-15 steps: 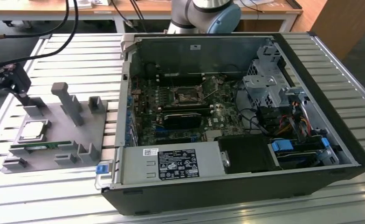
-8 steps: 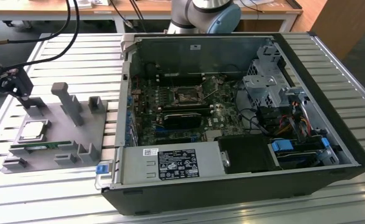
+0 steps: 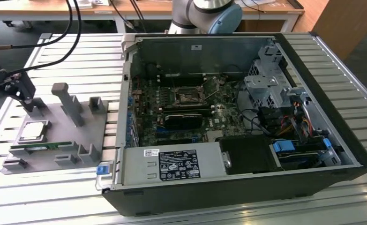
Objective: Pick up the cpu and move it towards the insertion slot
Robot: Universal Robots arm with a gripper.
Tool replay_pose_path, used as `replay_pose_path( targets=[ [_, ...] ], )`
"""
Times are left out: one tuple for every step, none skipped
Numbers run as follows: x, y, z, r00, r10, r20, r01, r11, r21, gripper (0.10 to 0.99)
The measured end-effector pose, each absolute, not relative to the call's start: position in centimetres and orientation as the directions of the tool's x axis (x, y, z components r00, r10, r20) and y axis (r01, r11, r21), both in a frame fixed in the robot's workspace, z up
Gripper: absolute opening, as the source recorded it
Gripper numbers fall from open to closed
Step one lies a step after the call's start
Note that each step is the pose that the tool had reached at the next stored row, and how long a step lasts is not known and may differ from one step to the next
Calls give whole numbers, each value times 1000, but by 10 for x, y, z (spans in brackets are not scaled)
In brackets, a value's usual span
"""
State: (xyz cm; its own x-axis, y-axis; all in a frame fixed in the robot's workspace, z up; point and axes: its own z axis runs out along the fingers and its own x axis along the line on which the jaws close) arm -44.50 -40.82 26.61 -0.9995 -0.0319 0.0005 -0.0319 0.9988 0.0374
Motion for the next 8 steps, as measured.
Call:
replay_pose_path(
  targets=[
    [-445, -408, 264, -999, -32, 0, -32, 999, 37, 761],
    [-445, -408, 263, -999, -32, 0, -32, 999, 37, 761],
    [-445, -408, 261, -999, -32, 0, -32, 999, 37, 761],
    [-445, -408, 260, -999, -32, 0, -32, 999, 37, 761],
    [-445, -408, 258, -999, -32, 0, -32, 999, 37, 761],
    [-445, -408, 257, -999, -32, 0, -32, 999, 37, 761],
    [-445, -408, 255, -999, -32, 0, -32, 999, 37, 761],
    [-445, -408, 254, -999, -32, 0, -32, 999, 37, 761]
  ],
)
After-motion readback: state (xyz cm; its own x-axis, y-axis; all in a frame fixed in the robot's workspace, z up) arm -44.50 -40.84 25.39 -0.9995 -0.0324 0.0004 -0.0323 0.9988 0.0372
